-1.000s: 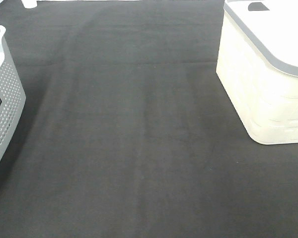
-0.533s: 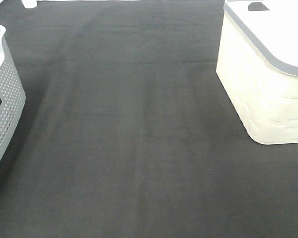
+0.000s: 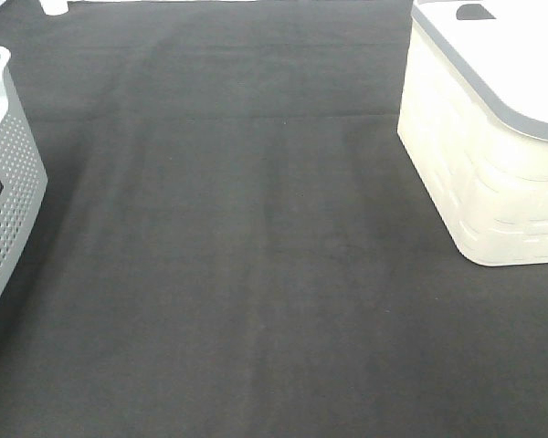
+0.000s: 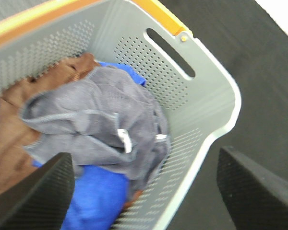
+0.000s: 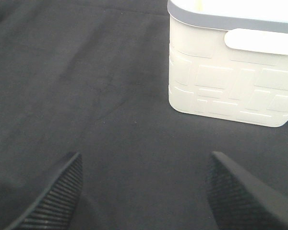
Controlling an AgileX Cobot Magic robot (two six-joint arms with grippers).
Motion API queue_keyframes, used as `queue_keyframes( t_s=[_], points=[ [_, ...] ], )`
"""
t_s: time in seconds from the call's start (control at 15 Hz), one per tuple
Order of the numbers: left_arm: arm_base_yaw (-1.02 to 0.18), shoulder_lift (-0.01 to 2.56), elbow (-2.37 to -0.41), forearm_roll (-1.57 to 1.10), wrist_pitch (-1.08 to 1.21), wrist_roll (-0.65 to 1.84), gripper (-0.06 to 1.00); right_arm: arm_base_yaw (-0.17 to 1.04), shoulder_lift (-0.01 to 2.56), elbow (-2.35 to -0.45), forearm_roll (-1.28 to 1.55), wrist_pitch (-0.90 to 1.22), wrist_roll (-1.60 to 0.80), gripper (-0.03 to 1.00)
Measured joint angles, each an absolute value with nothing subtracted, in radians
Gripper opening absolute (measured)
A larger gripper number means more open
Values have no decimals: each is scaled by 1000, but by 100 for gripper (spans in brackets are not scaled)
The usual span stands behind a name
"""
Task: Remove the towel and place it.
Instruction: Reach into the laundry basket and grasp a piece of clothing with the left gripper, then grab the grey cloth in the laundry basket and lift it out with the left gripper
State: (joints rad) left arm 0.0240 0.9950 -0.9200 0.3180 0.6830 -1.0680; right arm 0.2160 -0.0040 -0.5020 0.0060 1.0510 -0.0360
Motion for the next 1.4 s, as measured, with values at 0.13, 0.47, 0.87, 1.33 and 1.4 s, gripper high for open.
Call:
queue_keyframes(
  t_s=[0.13, 0.47, 0.87, 1.33, 1.4],
  points=[
    [24, 1081, -920, 335, 622, -1200, 76, 216, -4, -502, 6, 1051, -36, 71],
    [24, 1289, -920, 474, 585, -1526, 76, 216, -4, -502, 6, 1051, -36, 71],
    [24, 1488, -942, 542, 516, -1696, 76, 216, -4, -502, 6, 1051, -36, 71],
    [48, 1624, -1002, 567, 496, -1712, 76, 216, -4, -502, 6, 1051, -36, 71],
    [48, 1642, -1002, 568, 491, -1712, 76, 216, -4, -502, 6, 1051, -36, 71]
  ],
)
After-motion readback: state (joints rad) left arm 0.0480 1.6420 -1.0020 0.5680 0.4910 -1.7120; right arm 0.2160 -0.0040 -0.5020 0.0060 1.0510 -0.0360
